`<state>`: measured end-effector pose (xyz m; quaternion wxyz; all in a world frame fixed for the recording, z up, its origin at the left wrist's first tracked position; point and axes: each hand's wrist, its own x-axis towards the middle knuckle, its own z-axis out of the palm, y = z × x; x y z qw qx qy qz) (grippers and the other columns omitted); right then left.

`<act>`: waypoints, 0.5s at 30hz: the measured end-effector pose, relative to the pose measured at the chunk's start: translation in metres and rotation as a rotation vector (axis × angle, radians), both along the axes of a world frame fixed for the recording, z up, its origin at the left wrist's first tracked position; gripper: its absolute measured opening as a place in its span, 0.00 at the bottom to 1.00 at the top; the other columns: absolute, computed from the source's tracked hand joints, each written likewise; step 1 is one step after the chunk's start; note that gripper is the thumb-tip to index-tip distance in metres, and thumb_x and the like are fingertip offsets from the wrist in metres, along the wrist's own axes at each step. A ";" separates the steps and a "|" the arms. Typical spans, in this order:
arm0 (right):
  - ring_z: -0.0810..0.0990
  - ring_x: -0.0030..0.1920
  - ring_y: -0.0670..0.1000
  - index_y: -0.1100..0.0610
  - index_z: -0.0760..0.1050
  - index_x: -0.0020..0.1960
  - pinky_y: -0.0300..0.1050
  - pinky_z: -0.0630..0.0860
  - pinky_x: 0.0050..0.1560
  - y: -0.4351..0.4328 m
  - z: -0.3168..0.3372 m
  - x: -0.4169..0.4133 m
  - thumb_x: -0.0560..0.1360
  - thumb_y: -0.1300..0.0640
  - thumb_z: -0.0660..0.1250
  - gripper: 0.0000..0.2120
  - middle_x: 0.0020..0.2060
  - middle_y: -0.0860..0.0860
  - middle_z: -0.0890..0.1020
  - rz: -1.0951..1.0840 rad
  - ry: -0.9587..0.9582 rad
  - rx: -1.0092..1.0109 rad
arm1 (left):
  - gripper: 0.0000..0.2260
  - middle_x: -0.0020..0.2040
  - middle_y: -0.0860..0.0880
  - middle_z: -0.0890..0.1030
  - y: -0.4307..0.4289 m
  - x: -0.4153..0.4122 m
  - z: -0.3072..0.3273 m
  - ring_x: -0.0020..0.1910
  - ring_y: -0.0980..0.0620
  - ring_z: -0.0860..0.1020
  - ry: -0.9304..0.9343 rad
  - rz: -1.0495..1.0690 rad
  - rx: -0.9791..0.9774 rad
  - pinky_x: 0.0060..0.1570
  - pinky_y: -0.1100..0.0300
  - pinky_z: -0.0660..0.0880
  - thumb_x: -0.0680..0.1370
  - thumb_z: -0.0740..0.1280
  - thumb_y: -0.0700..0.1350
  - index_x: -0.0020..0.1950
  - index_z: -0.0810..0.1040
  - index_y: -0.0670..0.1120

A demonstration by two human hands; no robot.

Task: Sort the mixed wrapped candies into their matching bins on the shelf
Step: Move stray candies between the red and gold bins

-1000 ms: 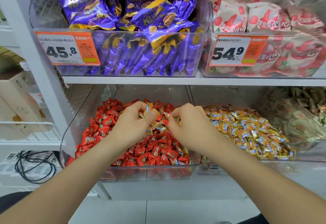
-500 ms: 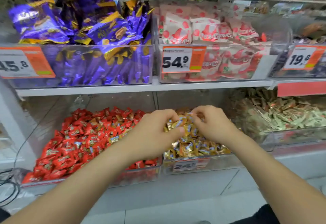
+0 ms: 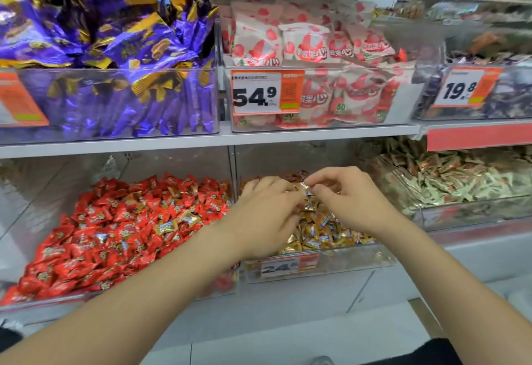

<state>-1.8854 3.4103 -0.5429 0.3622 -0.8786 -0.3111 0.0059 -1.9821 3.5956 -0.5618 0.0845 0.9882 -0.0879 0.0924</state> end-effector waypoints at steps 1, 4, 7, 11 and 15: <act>0.82 0.36 0.39 0.45 0.86 0.53 0.32 0.73 0.37 0.008 0.005 -0.010 0.81 0.58 0.66 0.11 0.36 0.39 0.85 0.035 -0.002 -0.006 | 0.10 0.59 0.54 0.76 0.008 -0.013 0.004 0.64 0.48 0.71 -0.109 -0.029 -0.014 0.64 0.47 0.70 0.82 0.61 0.53 0.61 0.77 0.55; 0.81 0.32 0.42 0.46 0.86 0.51 0.35 0.72 0.37 0.039 0.012 -0.041 0.79 0.60 0.66 0.13 0.36 0.39 0.85 0.175 -0.059 -0.036 | 0.05 0.44 0.53 0.74 0.046 -0.048 0.006 0.48 0.48 0.72 -0.292 0.019 -0.060 0.48 0.51 0.70 0.80 0.62 0.50 0.49 0.75 0.51; 0.82 0.43 0.43 0.45 0.85 0.51 0.39 0.76 0.51 0.077 0.009 -0.066 0.76 0.62 0.67 0.14 0.47 0.41 0.84 0.360 -0.185 -0.062 | 0.02 0.40 0.52 0.75 0.104 -0.067 -0.007 0.44 0.47 0.75 -0.174 0.216 -0.090 0.46 0.50 0.71 0.77 0.64 0.45 0.45 0.75 0.50; 0.80 0.49 0.40 0.50 0.85 0.55 0.24 0.69 0.54 0.127 0.001 -0.077 0.74 0.65 0.69 0.15 0.48 0.42 0.86 0.588 -0.267 -0.208 | 0.20 0.48 0.51 0.83 0.170 -0.073 -0.028 0.52 0.48 0.81 0.123 0.362 -0.137 0.55 0.55 0.76 0.70 0.63 0.32 0.55 0.82 0.50; 0.80 0.52 0.50 0.46 0.81 0.57 0.51 0.80 0.55 0.165 -0.003 -0.070 0.72 0.54 0.77 0.14 0.49 0.43 0.83 0.621 -0.333 -0.613 | 0.35 0.61 0.54 0.73 0.197 -0.062 -0.054 0.61 0.50 0.76 0.280 0.212 -0.061 0.62 0.53 0.75 0.71 0.64 0.29 0.71 0.70 0.60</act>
